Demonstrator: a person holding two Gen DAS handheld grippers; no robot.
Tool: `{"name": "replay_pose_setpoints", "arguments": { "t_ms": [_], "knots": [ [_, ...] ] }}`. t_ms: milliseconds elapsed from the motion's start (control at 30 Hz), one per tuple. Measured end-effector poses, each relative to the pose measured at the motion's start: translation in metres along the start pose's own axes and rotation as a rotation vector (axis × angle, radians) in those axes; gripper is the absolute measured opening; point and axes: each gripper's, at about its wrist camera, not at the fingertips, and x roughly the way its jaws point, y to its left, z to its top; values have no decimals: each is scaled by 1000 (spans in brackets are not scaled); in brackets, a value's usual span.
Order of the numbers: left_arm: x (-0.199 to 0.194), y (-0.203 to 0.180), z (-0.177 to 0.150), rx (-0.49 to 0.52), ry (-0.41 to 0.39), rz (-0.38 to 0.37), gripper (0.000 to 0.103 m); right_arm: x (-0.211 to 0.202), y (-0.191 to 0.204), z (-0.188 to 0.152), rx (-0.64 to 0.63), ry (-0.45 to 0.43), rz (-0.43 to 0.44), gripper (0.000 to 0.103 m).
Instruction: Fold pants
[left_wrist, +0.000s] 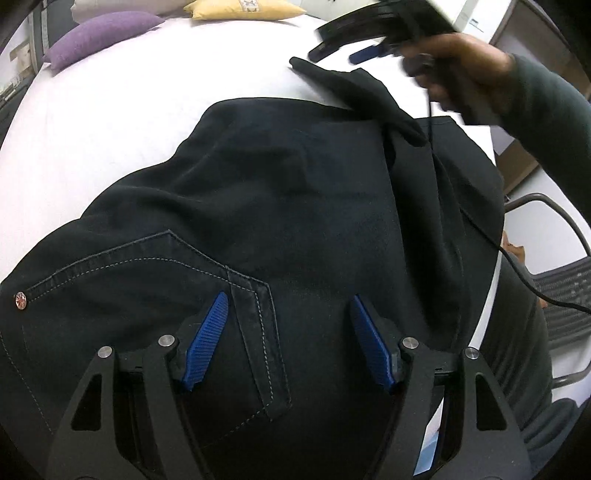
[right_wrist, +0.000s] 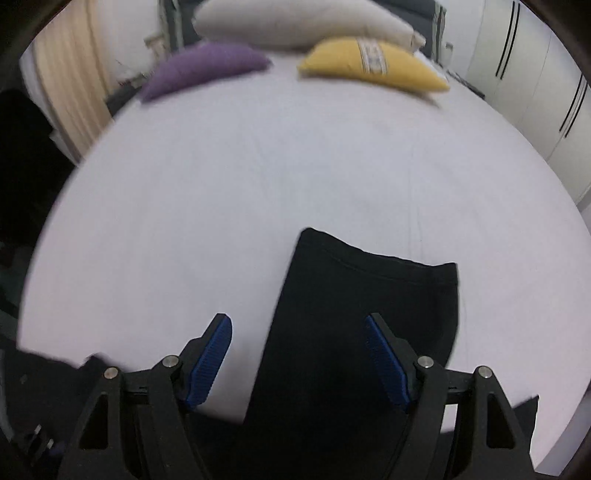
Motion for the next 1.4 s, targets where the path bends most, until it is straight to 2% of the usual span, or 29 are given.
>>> {"name": "replay_pose_setpoints", "arguments": {
  "t_ms": [167,200,267,333,400,467,600,700,800,867,933,1033,1067,1133,1200,1233,1300,1333,1400],
  "knots": [
    [5,-4,-11,-4,-9,-9,67,39,-1,10,7,89,-62,74],
    [6,-4,-10,-4,-11,-9,67,44,-2,10,13,101,-64,67],
    [9,-6,-8,-5,-13,-6,67,51,-9,12,44,117,-36,63],
    [10,-7,-8,-3,-16,-1,67,50,-13,12,56,111,-24,55],
    [-2,3,-15,-5,-20,0,67,47,-18,12,65,105,-9,22],
    [-5,1,-18,-5,-19,3,67,43,-29,11,109,104,16,6],
    [-5,2,-18,-13,-14,3,67,5,-54,-3,198,11,67,5],
    [-4,2,-15,-30,-10,-2,67,-47,-92,-35,320,-110,133,5],
    [-4,3,-14,-49,-7,1,67,-99,-147,-89,470,-237,159,5],
    [-4,4,-13,-68,-6,4,67,-129,-192,-142,618,-325,183,5],
    [-4,3,-12,-82,-6,9,68,-137,-233,-192,760,-348,151,5],
    [-2,-2,-11,-61,4,39,70,-125,-242,-216,749,-265,199,5],
    [0,-5,-10,-51,8,55,70,-124,-232,-211,699,-238,204,5],
    [0,-9,-10,-46,12,74,70,-122,-213,-188,609,-232,199,19],
    [1,-9,-10,-54,11,81,70,-123,-171,-155,458,-240,147,83],
    [1,-9,-10,-58,9,83,70,-124,-142,-137,356,-254,110,89],
    [1,-10,-11,-59,3,84,70,-114,-92,-103,159,-257,45,89],
    [1,-10,-12,-58,-1,83,70,-102,-63,-87,57,-224,11,89],
    [1,-8,-13,-59,-6,76,70,-81,-28,-68,-42,-169,-12,86]
  ]
}}
